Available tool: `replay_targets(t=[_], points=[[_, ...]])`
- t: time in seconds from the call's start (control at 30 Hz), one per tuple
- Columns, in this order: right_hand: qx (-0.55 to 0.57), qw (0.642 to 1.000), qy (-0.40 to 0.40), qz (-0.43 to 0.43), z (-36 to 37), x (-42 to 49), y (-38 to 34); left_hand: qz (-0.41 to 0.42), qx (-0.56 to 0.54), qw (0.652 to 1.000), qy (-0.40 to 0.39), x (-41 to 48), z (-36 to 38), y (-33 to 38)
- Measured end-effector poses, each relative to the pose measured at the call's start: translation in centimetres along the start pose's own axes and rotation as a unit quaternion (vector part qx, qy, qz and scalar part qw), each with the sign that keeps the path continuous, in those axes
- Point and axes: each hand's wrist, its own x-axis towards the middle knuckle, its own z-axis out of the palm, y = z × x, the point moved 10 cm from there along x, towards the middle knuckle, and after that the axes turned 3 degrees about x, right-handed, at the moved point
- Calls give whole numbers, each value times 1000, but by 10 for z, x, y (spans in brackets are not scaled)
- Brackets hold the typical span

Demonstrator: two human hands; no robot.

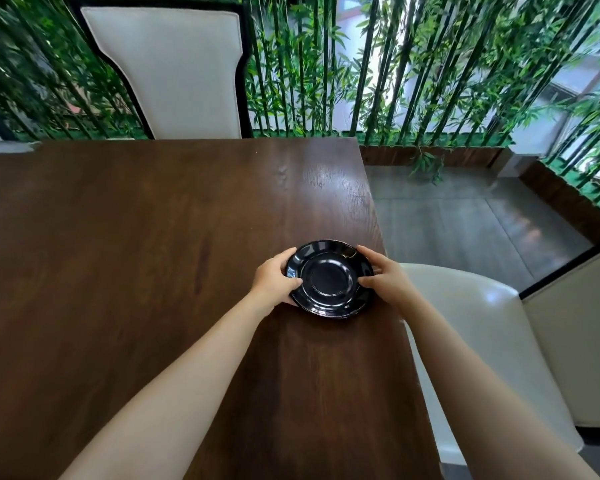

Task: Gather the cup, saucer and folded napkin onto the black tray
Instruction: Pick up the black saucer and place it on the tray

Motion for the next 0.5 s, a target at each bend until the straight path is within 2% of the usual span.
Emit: replay_targets(t=[0.27, 0.5], points=[[5, 1000, 20, -1, 5, -27, -17, -11, -21, 1000, -5, -28, -13, 14], [-43, 998, 25, -46, 5, -61, -84, 23, -41, 999, 3, -66, -51, 56]])
